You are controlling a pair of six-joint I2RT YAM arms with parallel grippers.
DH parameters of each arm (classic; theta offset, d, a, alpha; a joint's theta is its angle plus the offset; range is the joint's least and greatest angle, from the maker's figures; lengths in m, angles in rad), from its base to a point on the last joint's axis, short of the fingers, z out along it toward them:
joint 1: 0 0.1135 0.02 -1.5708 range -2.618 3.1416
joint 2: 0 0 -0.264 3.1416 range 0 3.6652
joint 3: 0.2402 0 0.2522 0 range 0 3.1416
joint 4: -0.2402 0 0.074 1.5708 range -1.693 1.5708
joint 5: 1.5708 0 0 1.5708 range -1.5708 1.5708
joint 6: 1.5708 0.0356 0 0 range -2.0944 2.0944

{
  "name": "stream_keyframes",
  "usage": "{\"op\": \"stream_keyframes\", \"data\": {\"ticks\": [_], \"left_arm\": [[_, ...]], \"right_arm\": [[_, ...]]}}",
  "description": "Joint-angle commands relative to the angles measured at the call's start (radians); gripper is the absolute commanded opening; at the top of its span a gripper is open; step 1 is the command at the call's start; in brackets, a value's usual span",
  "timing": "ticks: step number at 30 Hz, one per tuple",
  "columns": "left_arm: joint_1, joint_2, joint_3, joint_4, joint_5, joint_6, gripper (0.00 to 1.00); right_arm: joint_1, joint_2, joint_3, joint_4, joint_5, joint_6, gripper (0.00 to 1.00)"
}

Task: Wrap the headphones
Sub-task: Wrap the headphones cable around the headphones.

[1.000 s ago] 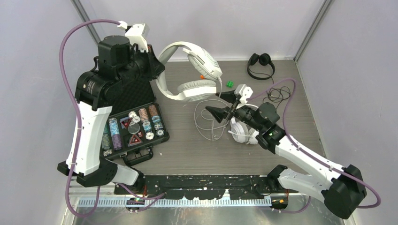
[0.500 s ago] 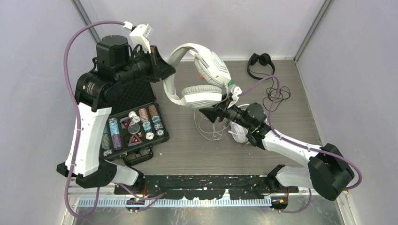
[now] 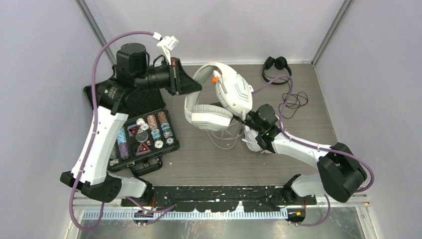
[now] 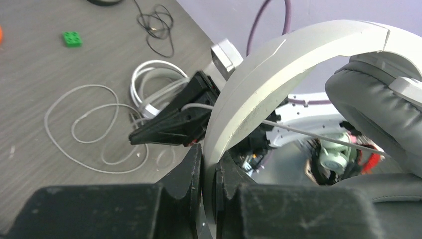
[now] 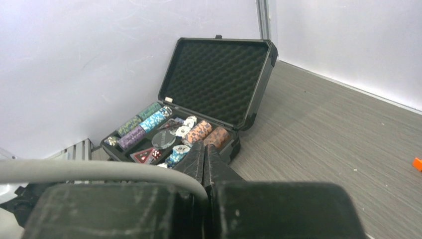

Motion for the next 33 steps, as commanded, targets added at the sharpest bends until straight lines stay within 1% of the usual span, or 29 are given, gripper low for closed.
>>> {"op": "stream_keyframes", "data": {"ticks": [1,7,11,14,17,19,21,24,28,30,33], "left_arm": [[0.0,-0.042,-0.065,0.176,0.237,-0.073,0.0],[-0.003,-0.047,-0.172,0.175,0.26,-0.053,0.0],[-0.021,-0.046,-0.204,0.161,0.331,-0.012,0.0],[-0.026,-0.05,-0.209,0.075,0.352,0.091,0.0],[-0.031,-0.049,-0.204,-0.051,0.34,0.248,0.0],[-0.045,-0.054,-0.207,-0.123,0.277,0.356,0.0],[-0.079,-0.055,-0.204,-0.177,0.188,0.463,0.0],[-0.134,-0.035,-0.176,-0.253,0.036,0.601,0.0],[-0.2,0.021,-0.118,-0.348,-0.225,0.711,0.0],[-0.213,0.042,-0.101,-0.362,-0.338,0.729,0.0],[-0.228,0.051,-0.097,-0.338,-0.444,0.739,0.0]], "right_arm": [[-0.007,0.032,0.074,0.045,0.001,0.035,0.0],[-0.007,0.06,0.102,0.061,-0.01,0.049,0.0],[-0.007,0.057,0.107,0.063,-0.007,0.053,0.0],[-0.028,0.04,0.112,0.03,-0.016,0.058,0.0],[-0.068,0.008,0.102,-0.011,-0.045,0.093,0.0],[-0.105,-0.035,0.082,-0.043,-0.084,0.131,0.0],[-0.126,-0.087,0.069,-0.112,-0.113,0.155,0.0],[-0.131,-0.165,0.096,-0.344,-0.137,0.124,0.0],[-0.131,-0.227,0.188,-0.68,-0.188,0.055,0.0],[-0.131,-0.249,0.232,-0.826,-0.185,0.03,0.0],[-0.131,-0.274,0.289,-1.017,-0.153,0.031,0.0]]}}
